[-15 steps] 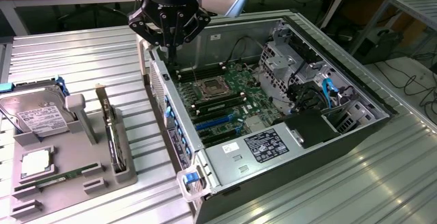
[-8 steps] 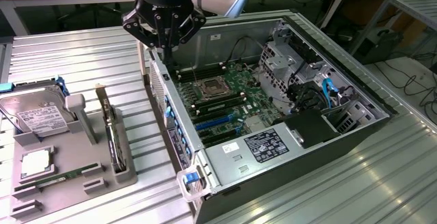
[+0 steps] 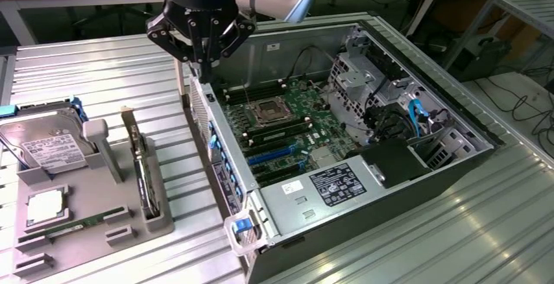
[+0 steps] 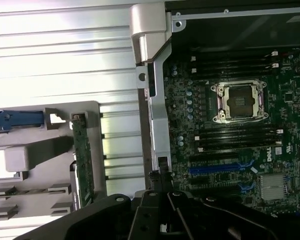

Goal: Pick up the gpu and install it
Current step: 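Reach for the gpu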

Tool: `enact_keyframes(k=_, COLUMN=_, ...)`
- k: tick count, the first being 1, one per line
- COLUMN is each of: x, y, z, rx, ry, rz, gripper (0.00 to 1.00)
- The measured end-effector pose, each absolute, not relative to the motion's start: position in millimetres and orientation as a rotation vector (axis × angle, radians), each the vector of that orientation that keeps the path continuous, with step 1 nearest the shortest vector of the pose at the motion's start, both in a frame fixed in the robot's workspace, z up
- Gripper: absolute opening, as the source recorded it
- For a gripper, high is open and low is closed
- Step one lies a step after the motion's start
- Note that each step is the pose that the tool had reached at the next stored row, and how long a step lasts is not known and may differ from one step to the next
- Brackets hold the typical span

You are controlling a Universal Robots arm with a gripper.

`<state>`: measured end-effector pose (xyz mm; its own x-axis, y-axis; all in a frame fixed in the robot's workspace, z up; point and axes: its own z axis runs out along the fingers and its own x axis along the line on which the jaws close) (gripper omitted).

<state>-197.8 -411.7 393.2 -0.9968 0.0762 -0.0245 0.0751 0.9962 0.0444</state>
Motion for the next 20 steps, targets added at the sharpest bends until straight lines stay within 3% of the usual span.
enact_keyframes(k=20, x=-221, y=-421, z=393, rx=0.118, ry=3.113, rz=0.068, gripper=0.11)
